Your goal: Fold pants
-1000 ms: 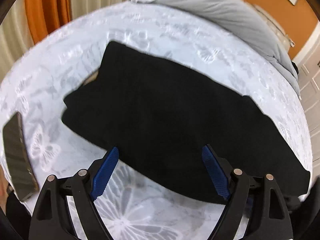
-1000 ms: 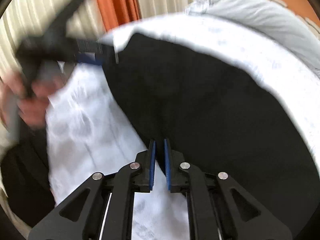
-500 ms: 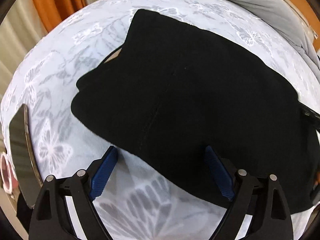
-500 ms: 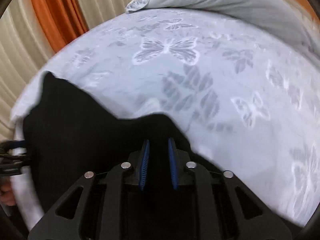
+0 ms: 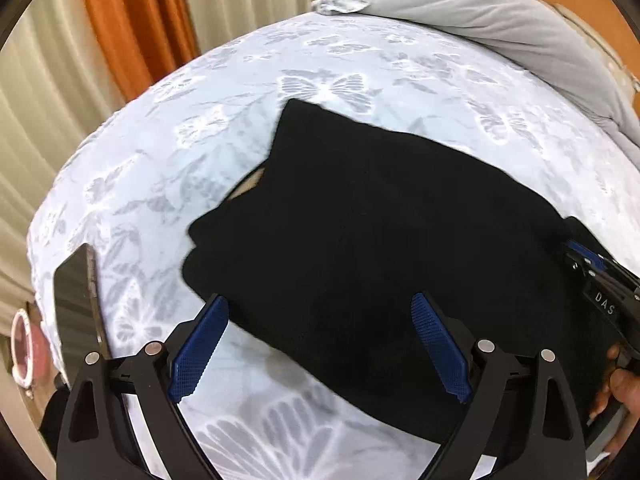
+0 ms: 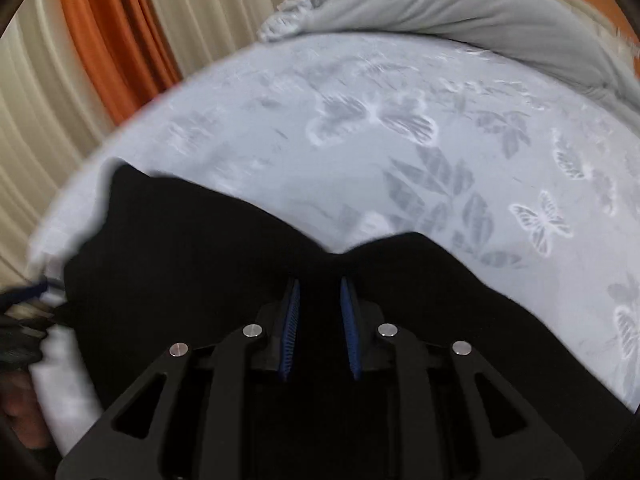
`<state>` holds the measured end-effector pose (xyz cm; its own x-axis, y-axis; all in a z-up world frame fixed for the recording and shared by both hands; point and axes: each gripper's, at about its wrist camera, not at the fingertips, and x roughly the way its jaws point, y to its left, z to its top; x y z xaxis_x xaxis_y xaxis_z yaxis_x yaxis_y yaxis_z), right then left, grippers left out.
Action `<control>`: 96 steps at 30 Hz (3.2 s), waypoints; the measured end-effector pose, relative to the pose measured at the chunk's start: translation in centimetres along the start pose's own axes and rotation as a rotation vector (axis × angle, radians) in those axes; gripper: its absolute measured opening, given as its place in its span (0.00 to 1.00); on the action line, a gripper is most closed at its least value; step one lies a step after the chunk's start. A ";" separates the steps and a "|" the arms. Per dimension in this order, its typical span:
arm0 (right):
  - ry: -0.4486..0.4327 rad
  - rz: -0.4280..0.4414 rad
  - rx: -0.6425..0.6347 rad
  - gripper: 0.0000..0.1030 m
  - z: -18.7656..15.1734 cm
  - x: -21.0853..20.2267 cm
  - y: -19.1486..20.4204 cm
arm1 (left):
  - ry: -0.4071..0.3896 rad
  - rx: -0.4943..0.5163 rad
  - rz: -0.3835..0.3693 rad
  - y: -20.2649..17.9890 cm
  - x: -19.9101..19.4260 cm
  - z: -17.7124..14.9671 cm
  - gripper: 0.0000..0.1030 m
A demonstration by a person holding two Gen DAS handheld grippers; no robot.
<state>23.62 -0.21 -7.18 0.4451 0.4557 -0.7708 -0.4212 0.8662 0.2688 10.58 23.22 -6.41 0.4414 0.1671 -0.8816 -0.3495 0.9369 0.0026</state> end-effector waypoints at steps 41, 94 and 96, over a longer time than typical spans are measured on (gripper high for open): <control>-0.349 -0.718 0.702 0.20 -25.5 -35.5 -35.2 | -0.120 0.261 -0.258 -16.6 -3.9 -4.8 0.91; -0.187 -0.130 0.101 0.19 -9.2 -12.3 -3.1 | -0.115 0.033 -0.290 -3.0 -5.7 -1.8 0.91; -0.130 -0.127 0.080 0.24 -9.9 -10.4 -2.4 | -0.101 0.013 -0.313 -2.0 -5.5 -1.7 0.91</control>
<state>12.16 -9.04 -5.59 0.5913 0.3598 -0.7218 -0.2932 0.9296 0.2232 7.48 19.91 -2.34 0.6055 -0.1009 -0.7894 -0.1738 0.9512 -0.2549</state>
